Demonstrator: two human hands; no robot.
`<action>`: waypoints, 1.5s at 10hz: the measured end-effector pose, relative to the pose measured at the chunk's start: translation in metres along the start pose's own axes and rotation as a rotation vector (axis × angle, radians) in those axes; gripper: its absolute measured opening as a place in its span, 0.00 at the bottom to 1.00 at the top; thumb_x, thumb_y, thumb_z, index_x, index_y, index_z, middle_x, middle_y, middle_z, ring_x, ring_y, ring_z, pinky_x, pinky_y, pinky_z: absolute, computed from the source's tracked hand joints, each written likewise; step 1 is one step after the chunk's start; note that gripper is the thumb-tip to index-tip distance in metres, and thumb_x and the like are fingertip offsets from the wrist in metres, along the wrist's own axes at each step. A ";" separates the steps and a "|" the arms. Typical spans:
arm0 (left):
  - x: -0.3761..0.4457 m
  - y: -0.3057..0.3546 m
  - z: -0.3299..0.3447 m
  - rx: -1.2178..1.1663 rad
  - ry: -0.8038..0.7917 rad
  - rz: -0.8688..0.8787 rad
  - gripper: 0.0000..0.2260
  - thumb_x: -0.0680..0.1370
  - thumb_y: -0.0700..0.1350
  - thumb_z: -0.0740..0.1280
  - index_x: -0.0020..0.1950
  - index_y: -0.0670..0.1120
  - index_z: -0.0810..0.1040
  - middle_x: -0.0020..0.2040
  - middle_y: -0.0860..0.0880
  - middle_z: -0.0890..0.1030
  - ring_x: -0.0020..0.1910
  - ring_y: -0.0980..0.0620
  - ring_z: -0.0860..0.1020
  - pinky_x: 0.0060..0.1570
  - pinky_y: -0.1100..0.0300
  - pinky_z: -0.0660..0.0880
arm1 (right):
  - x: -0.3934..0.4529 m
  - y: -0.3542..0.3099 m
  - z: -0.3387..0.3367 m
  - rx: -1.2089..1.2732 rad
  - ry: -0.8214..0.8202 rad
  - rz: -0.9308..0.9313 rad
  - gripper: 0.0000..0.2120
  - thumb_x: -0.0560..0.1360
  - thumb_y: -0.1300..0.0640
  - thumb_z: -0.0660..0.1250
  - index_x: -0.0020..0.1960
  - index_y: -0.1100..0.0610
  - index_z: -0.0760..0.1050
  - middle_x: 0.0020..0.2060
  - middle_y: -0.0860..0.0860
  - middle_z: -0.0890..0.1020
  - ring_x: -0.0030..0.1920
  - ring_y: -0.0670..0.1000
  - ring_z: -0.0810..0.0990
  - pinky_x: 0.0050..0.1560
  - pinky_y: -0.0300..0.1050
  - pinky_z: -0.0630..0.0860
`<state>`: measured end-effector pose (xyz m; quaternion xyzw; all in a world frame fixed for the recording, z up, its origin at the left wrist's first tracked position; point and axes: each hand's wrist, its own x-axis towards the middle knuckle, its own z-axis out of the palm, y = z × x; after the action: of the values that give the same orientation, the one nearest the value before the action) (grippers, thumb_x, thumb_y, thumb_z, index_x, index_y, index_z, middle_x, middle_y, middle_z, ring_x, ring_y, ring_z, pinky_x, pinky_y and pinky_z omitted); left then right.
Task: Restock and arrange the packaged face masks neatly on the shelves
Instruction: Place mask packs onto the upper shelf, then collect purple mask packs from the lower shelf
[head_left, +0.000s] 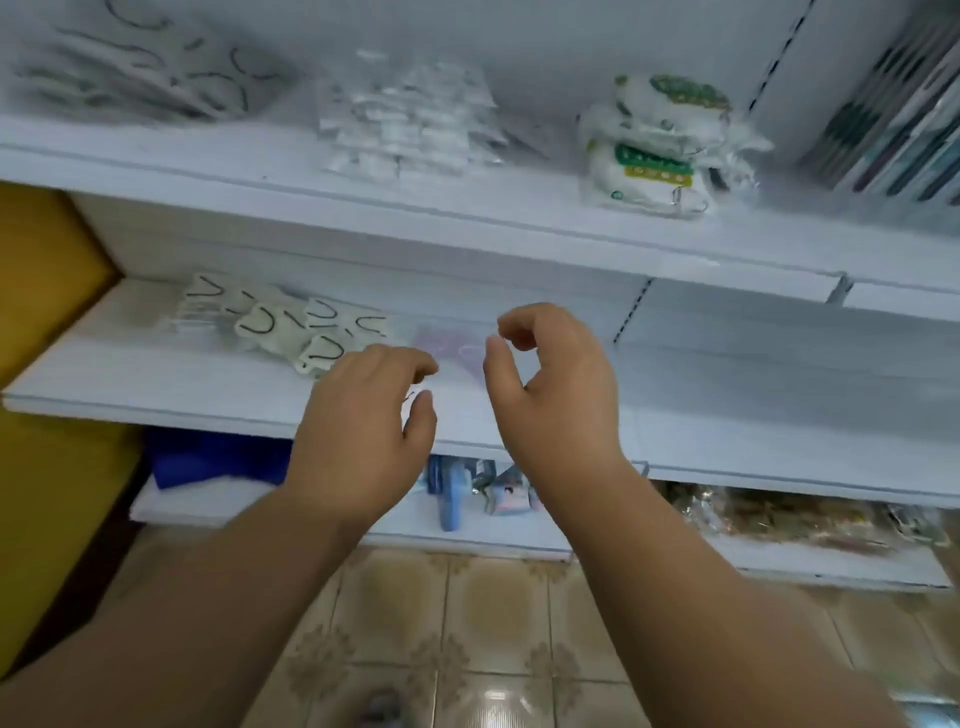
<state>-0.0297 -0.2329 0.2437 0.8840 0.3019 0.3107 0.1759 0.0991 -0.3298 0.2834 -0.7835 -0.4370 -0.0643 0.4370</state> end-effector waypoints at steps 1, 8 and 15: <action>-0.040 -0.023 0.020 0.001 0.016 -0.075 0.11 0.76 0.42 0.66 0.58 0.46 0.80 0.51 0.52 0.80 0.45 0.56 0.72 0.45 0.57 0.70 | -0.036 0.021 0.022 0.044 -0.074 0.032 0.05 0.78 0.56 0.68 0.53 0.54 0.78 0.46 0.43 0.78 0.50 0.47 0.77 0.53 0.42 0.72; 0.044 -0.162 0.286 -0.461 -0.368 -0.712 0.17 0.82 0.39 0.60 0.69 0.53 0.73 0.65 0.57 0.75 0.58 0.55 0.76 0.53 0.64 0.76 | 0.055 0.262 0.265 -0.253 -0.657 0.247 0.16 0.80 0.53 0.65 0.67 0.49 0.73 0.66 0.49 0.73 0.59 0.49 0.76 0.52 0.40 0.68; 0.058 -0.139 0.386 -0.702 -0.249 -1.252 0.14 0.79 0.40 0.64 0.64 0.44 0.78 0.58 0.45 0.81 0.58 0.43 0.81 0.53 0.52 0.78 | 0.074 0.379 0.287 -0.556 -0.844 0.103 0.18 0.80 0.51 0.63 0.70 0.47 0.71 0.71 0.49 0.70 0.69 0.56 0.68 0.69 0.53 0.68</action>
<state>0.2008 -0.1380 -0.0872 0.4659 0.6113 0.1278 0.6268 0.3444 -0.1603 -0.0944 -0.8485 -0.5027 0.1656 -0.0003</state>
